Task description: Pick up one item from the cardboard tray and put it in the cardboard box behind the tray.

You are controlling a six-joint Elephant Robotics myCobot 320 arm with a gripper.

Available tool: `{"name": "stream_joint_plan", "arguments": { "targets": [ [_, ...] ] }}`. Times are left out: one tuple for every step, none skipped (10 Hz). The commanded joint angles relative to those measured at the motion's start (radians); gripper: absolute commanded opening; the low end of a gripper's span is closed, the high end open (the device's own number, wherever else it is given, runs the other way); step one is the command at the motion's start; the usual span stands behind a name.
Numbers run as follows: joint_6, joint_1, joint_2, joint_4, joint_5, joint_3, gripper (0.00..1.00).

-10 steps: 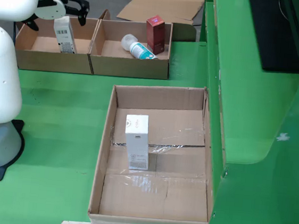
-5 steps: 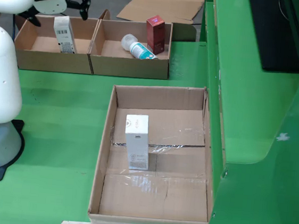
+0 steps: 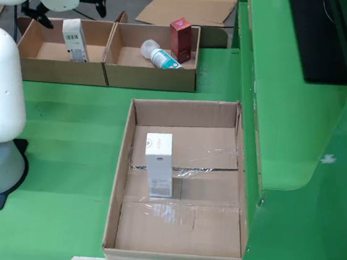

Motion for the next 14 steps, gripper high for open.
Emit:
{"name": "stream_joint_plan", "arguments": {
  "targets": [
    [0.012,0.016,-0.111,-0.52,-0.053,0.788,1.0],
    [0.012,0.035,-0.089,-0.501,-0.089,0.788,1.0],
    [0.009,0.044,-0.073,-0.484,-0.11,0.788,1.0],
    [0.004,0.041,-0.064,-0.471,-0.117,0.788,1.0],
    [-0.001,0.042,-0.059,-0.457,-0.128,0.788,1.0],
    [-0.002,0.05,-0.054,-0.442,-0.143,0.788,1.0],
    [-0.005,0.054,-0.05,-0.43,-0.155,0.788,1.0],
    [-0.004,0.057,-0.047,-0.43,-0.163,0.788,1.0],
    [-0.004,0.061,-0.046,-0.424,-0.168,0.788,1.0],
    [-0.006,0.066,-0.044,-0.409,-0.178,0.788,1.0],
    [-0.006,0.066,-0.044,-0.409,-0.178,0.788,1.0],
    [-0.016,0.08,-0.043,-0.359,-0.208,0.788,1.0],
    [-0.031,0.094,-0.046,-0.293,-0.24,0.788,1.0],
    [-0.063,0.127,-0.055,-0.188,-0.313,0.788,1.0]
  ]
}}
